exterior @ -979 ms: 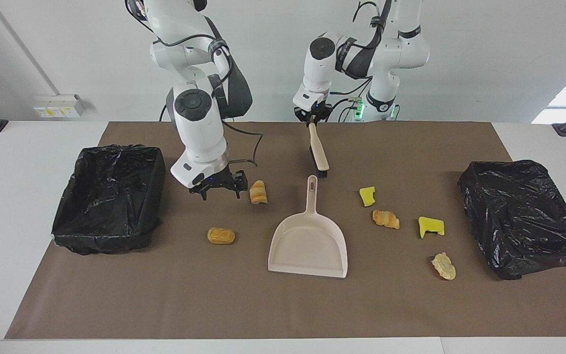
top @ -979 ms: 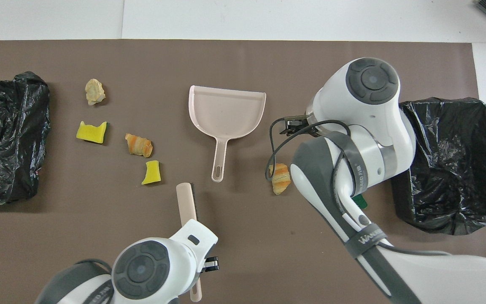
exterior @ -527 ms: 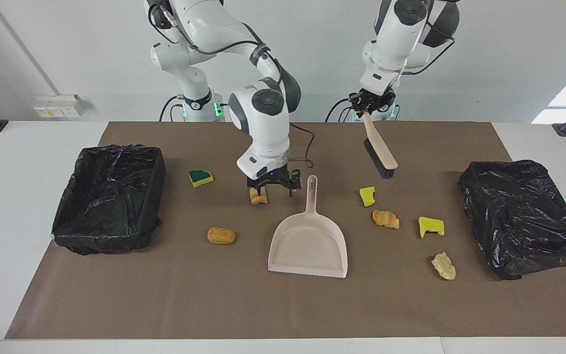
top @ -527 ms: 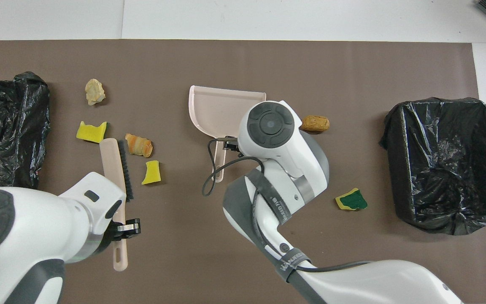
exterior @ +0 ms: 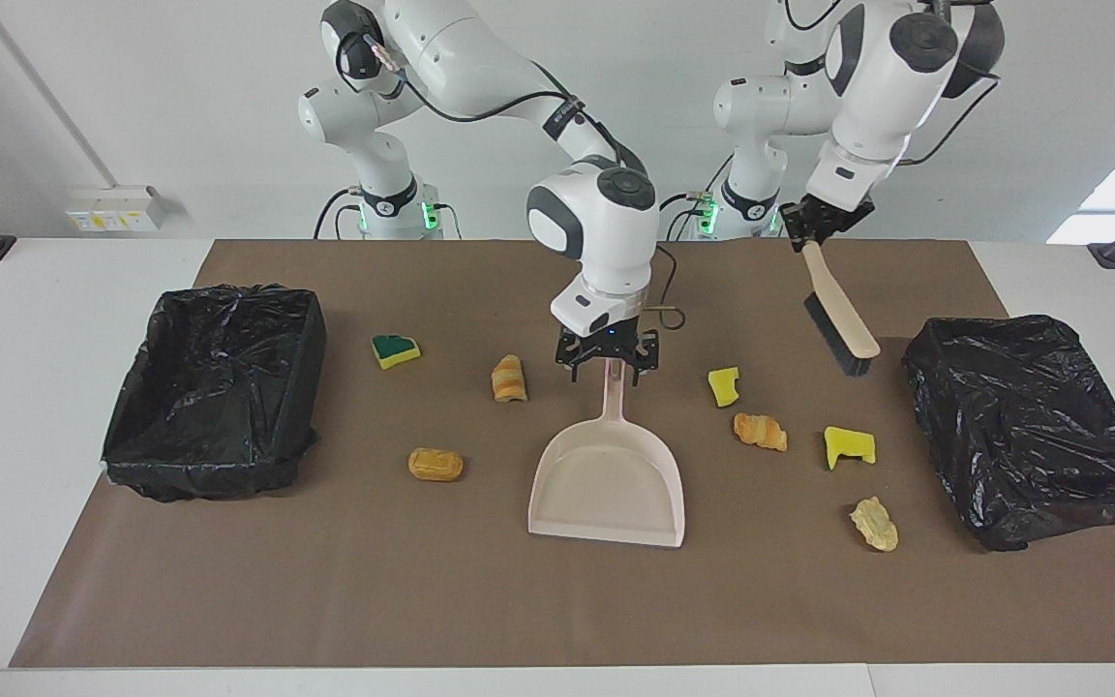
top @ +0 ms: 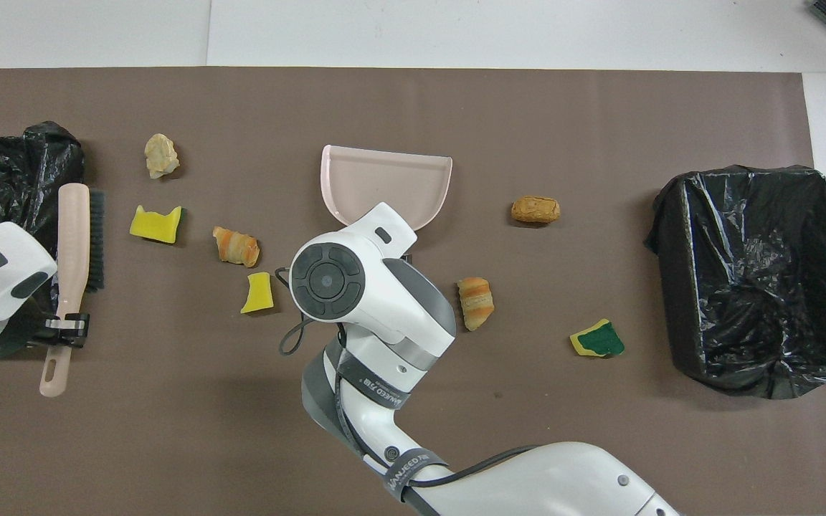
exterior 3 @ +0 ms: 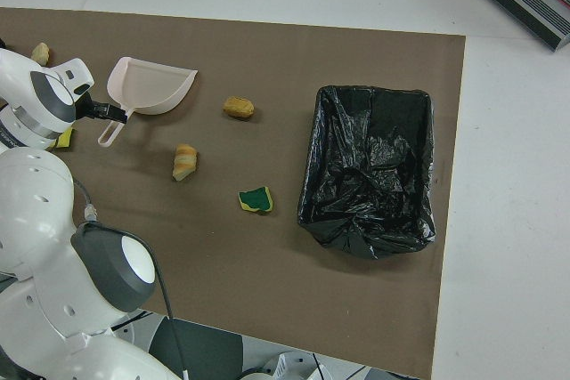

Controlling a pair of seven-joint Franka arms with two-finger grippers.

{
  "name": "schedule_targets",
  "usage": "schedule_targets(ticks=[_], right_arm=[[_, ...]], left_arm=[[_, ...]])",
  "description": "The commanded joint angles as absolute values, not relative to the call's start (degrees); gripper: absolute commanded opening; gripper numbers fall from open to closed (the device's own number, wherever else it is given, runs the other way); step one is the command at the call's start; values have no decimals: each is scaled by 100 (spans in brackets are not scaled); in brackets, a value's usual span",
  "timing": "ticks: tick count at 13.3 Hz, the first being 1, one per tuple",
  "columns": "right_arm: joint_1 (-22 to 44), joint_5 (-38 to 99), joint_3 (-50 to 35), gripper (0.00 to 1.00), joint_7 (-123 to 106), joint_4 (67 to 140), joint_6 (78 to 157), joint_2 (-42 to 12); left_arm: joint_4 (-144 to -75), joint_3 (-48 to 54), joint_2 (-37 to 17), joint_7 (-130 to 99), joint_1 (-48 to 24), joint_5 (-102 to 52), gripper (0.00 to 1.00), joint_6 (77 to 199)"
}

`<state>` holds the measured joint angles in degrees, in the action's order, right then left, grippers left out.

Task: Sweep and dump trash in bin

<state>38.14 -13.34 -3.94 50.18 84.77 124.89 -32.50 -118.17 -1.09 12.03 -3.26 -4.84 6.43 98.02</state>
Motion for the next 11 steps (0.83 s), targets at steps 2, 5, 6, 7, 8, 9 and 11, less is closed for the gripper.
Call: schedule_targets(ticks=[2, 5, 6, 7, 8, 9, 11], right_arm=[[3832, -1529, -395, 77, 5212, 8358, 12525, -3340], [3823, -1521, -378, 73, 5229, 8595, 12489, -3287], [3815, -1486, -378, 68, 5229, 8604, 12454, -3278], [3814, -1468, -369, 68, 5229, 8622, 12428, -3270], [3797, -1468, -352, 66, 5229, 8657, 12402, -3261], [3797, -1485, -343, 61, 5229, 8657, 12349, -3261], [3806, -1520, -343, 56, 5229, 8648, 12314, -3252]], left_arm=[[-11391, -176, 476, -62, -527, 1099, 0, 10185], [-11154, -193, -16, -62, -519, 1248, 0, 10502], [-11049, -246, -131, -62, -510, 1248, 0, 10590], [-10917, -342, -236, -53, -492, 1248, 0, 10626], [-10838, -351, -281, -53, -483, 1248, 0, 10609], [-10837, -352, -290, -53, -492, 1248, 0, 10600], [-10837, -352, -290, -62, -492, 1265, 0, 10608]])
